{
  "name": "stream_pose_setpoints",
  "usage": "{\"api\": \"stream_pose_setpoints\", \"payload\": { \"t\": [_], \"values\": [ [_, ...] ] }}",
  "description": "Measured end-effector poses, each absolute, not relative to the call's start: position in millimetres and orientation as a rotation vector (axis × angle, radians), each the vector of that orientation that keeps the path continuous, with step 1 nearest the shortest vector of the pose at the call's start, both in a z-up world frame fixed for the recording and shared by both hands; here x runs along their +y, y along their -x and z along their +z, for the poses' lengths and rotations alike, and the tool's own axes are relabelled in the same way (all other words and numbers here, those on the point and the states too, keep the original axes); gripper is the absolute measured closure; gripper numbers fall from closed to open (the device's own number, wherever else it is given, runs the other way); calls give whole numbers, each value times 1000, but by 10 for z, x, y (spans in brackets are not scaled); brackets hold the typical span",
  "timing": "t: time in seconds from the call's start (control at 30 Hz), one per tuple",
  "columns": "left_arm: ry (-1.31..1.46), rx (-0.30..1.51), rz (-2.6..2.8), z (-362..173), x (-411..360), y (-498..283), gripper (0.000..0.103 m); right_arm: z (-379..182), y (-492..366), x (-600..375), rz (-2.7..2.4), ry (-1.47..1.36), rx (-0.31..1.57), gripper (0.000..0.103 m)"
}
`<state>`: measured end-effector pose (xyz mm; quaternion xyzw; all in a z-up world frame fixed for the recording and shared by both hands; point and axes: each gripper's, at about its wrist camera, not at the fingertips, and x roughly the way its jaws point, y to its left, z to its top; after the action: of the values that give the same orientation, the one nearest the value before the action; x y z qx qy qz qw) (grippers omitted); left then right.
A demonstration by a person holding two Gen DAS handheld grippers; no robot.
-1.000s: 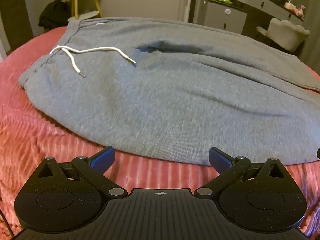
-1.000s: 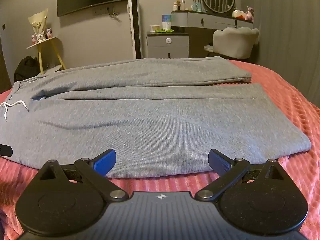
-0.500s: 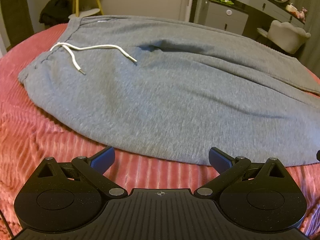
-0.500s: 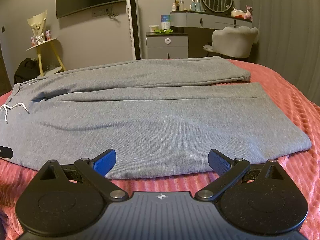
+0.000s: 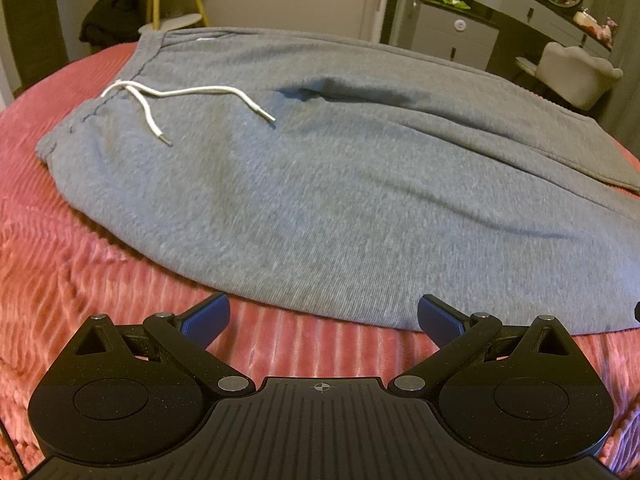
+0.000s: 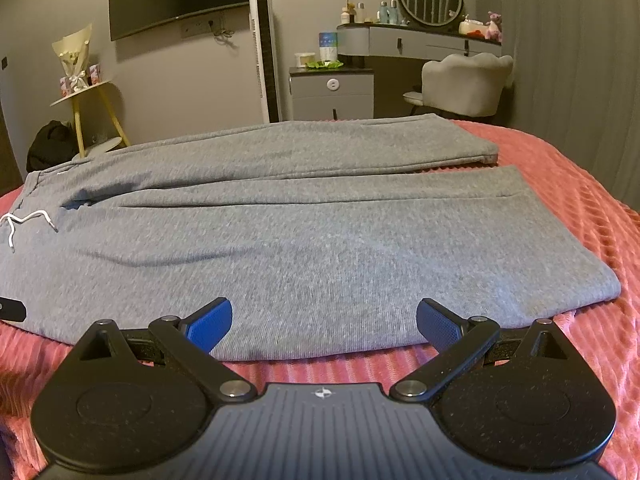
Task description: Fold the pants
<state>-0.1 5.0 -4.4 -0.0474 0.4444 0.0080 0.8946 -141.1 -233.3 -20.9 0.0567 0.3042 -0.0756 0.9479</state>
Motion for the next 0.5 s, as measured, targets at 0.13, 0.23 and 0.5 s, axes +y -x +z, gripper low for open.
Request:
{"api": "stream_pose_setpoints", "payload": {
  "t": [0.13,0.23,0.5],
  "values": [
    [105,923,17,-44,60,3,0,-205,1409,-2341,-155,-119,620,4],
    [108,925,18,-45,63,-2,0,-201,1411,-2346,-156,-121,619,4],
    [116,926,18,-41,74,-4,0,-199,1421,-2350,-156,-121,615,4]
  ]
}}
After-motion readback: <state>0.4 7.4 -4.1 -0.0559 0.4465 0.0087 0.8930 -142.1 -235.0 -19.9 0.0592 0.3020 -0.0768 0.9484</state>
